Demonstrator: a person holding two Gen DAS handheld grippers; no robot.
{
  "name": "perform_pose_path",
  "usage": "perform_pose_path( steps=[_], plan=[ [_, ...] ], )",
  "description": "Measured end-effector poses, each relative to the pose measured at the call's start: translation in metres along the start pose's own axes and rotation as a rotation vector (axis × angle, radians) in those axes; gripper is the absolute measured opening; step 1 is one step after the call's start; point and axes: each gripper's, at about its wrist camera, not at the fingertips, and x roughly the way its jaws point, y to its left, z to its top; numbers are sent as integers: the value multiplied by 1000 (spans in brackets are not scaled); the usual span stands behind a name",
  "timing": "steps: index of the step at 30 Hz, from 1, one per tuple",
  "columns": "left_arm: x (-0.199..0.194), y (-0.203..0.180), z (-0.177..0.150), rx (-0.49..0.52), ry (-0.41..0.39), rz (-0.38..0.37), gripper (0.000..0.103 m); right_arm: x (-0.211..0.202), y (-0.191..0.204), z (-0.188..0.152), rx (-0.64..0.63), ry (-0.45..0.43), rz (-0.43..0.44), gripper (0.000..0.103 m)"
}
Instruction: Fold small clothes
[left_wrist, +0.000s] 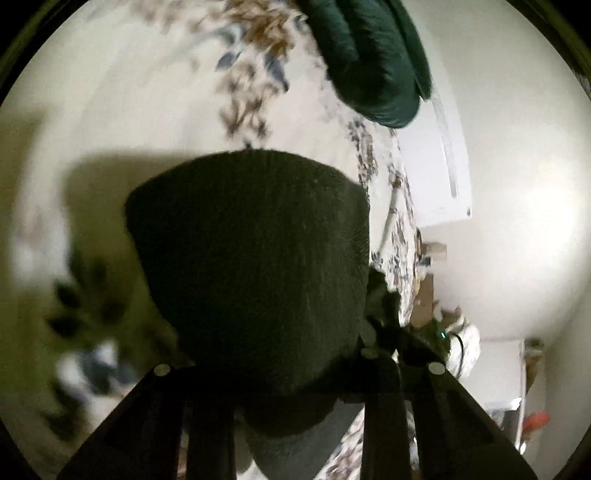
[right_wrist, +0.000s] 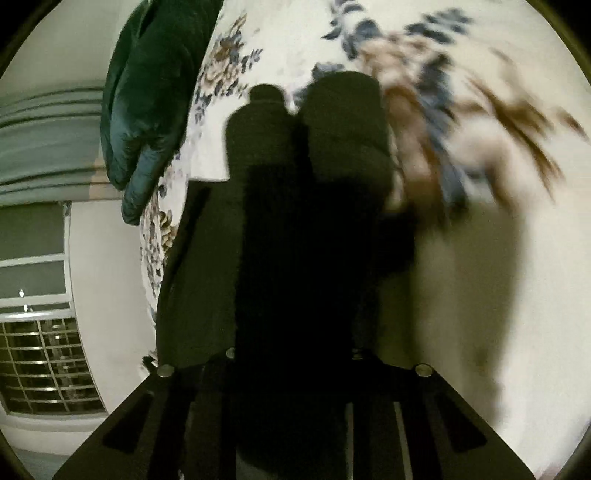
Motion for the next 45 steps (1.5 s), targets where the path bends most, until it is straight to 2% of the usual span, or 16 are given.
perform_pose_path(
  steps=[7, 9, 13, 17, 20, 24, 27, 29, 31, 32, 33, 35, 39, 40, 42, 45],
  plan=[
    [-32, 14, 20, 97, 113, 33, 24, -23, 9, -143, 94, -58, -54, 18],
    [-38, 22, 19, 126, 164, 56, 30, -22, 12, -181, 124, -66, -79, 18],
    [-40, 59, 4, 98, 239, 159, 40, -7, 6, -219, 137, -50, -163, 20],
    [-50, 77, -13, 22, 206, 142, 42, -4, -16, -221, 199, 12, -179, 35],
    [-55, 60, -20, 71, 176, 201, 42, -25, -15, -219, 153, 14, -234, 48],
    [-68, 26, -39, 226, 121, 393, 46, -65, -18, -217, 113, 2, -307, 62],
    [-88, 12, -47, 312, 65, 547, 55, -88, -14, -217, 86, -13, -366, 63],
    [-101, 5, -53, 346, 44, 604, 56, -103, -10, -218, 66, -27, -392, 64],
    [-113, 0, -63, 386, 32, 658, 66, -108, 1, -213, 46, -37, -405, 66],
    [-114, -4, -69, 401, 33, 678, 75, -114, 6, -211, 28, -47, -416, 66],
    [-111, -9, -76, 420, 38, 695, 83, -118, 9, -209, 15, -55, -425, 67],
    [-100, -13, -92, 453, 67, 705, 90, -123, 18, -200, -30, -59, -458, 68],
    [-43, -9, -119, 483, 126, 747, 94, -104, 38, -165, -88, -53, -495, 71],
    [-27, -2, -122, 486, 143, 773, 94, -100, 40, -158, -108, -57, -504, 71],
    [-3, 7, -125, 507, 157, 854, 103, -87, 44, -140, -162, -48, -542, 71],
    [2, 13, -117, 476, 124, 839, 103, -68, 50, -116, -214, -29, -562, 71]
  ],
)
